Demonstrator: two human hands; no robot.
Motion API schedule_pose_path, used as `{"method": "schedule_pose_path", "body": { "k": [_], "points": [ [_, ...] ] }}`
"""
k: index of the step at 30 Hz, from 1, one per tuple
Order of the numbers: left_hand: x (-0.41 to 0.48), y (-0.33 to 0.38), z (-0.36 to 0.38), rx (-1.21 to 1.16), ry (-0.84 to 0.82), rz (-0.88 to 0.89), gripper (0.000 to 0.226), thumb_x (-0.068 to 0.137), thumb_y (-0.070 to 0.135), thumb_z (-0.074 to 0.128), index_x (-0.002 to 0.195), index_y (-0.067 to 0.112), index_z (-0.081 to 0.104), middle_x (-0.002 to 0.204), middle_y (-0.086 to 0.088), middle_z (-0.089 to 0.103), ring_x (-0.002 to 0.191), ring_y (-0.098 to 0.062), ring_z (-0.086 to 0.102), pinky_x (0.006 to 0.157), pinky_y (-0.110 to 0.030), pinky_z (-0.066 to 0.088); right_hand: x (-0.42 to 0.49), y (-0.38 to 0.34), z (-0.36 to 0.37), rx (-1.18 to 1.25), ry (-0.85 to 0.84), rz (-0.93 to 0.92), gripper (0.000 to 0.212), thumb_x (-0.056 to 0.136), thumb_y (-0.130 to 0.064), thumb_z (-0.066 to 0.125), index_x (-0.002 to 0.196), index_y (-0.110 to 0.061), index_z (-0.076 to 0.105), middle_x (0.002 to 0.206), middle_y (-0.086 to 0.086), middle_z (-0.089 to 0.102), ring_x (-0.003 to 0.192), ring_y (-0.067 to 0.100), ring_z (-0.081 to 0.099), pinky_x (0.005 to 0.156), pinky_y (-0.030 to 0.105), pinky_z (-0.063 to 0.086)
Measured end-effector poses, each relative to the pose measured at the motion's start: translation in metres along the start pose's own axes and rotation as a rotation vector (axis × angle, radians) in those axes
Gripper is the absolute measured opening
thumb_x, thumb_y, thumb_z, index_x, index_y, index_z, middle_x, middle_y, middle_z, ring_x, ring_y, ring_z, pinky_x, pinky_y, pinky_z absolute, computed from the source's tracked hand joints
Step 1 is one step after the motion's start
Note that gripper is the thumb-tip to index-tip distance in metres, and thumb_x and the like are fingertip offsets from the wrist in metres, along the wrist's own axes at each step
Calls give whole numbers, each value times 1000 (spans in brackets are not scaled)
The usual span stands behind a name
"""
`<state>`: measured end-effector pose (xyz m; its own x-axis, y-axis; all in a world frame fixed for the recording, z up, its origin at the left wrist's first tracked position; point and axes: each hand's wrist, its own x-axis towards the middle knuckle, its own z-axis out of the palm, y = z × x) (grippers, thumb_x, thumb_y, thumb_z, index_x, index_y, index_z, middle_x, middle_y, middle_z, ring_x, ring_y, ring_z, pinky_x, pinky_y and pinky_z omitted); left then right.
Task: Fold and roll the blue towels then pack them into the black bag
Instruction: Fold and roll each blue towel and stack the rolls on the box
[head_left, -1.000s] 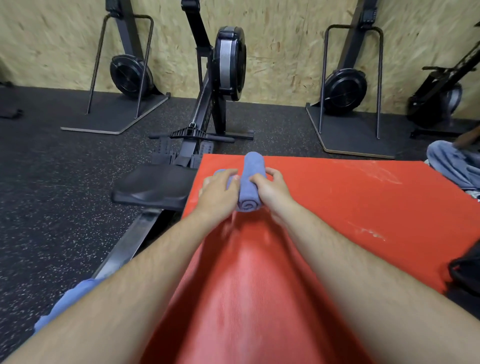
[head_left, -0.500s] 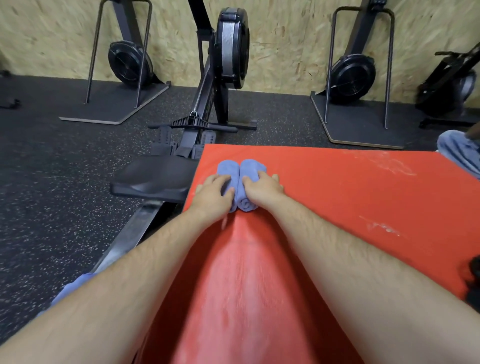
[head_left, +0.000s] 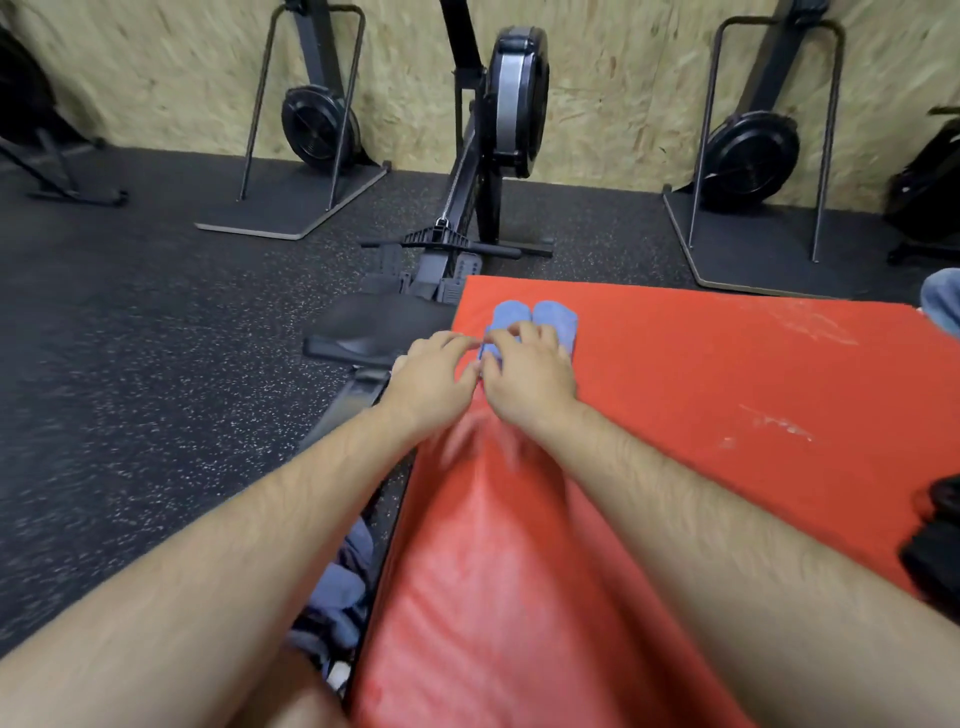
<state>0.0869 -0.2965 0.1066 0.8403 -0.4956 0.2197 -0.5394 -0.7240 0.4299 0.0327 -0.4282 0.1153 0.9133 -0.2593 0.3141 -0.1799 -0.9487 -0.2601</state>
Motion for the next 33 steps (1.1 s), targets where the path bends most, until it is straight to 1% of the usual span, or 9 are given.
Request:
{"method": "schedule_pose_path", "body": {
  "k": [3,5,9,13,17,22,26,30,33],
  "points": [
    [-40,-33,-30,54,-51,-13,41,98,35,48,138,32,54,143,4,52,130,-27,48,107,-48,41,-25,-49,8,-2,-48,-107,34,99,-32,44,125,-18,59,125,10,57,118,34,48,92,43,41],
    [-73,-62,-51,64,-89,-60,43,97,36,46,139,32,54,142,3,53,131,-26,49,108,-48,40,-40,-82,19,35,-124,-169,32,100,-31,42,124,-17,58,124,10,57,118,34,48,94,42,41],
    [-152,-126,-77,18,-146,-212,59,84,41,39,142,37,49,141,2,54,130,-24,50,108,-48,41,-65,-146,47,104,-330,-323,36,100,-31,41,132,-23,56,128,7,57,122,32,46,98,43,45],
    [-215,-181,-75,2,-190,-346,64,83,42,43,146,31,47,146,6,49,135,-20,46,111,-42,39,-92,-195,84,163,-492,-408,36,98,-28,43,130,-27,60,126,4,61,122,29,48,98,39,45],
    [-232,-220,-52,89,-272,-425,52,97,29,55,147,30,44,153,8,41,139,-19,40,112,-41,35,-115,-213,125,125,-616,-383,40,99,-31,45,138,-26,54,142,-1,54,131,26,44,103,39,43],
    [-245,-250,-20,194,-431,-502,46,97,37,52,142,31,47,148,4,45,132,-25,44,107,-44,39,-123,-219,155,37,-711,-382,45,100,-35,46,145,-27,46,145,0,49,135,26,41,104,37,39],
    [-237,-262,-5,258,-389,-487,50,102,46,42,150,36,35,147,-2,45,129,-29,45,105,-45,38,-120,-223,171,3,-746,-356,46,100,-32,48,144,-21,46,148,2,47,136,26,44,104,37,42],
    [-217,-271,-1,340,-412,-450,37,99,47,48,131,30,53,133,-4,53,122,-29,51,97,-41,40,-119,-224,182,0,-778,-323,50,96,-26,57,144,-19,46,143,2,52,132,24,50,103,37,46],
    [-209,-274,5,335,-385,-442,20,98,38,50,110,25,59,122,-4,58,113,-27,56,83,-35,38,-121,-219,187,29,-756,-289,41,96,-29,53,136,-20,50,137,2,55,124,27,54,94,35,47]
  ]
}}
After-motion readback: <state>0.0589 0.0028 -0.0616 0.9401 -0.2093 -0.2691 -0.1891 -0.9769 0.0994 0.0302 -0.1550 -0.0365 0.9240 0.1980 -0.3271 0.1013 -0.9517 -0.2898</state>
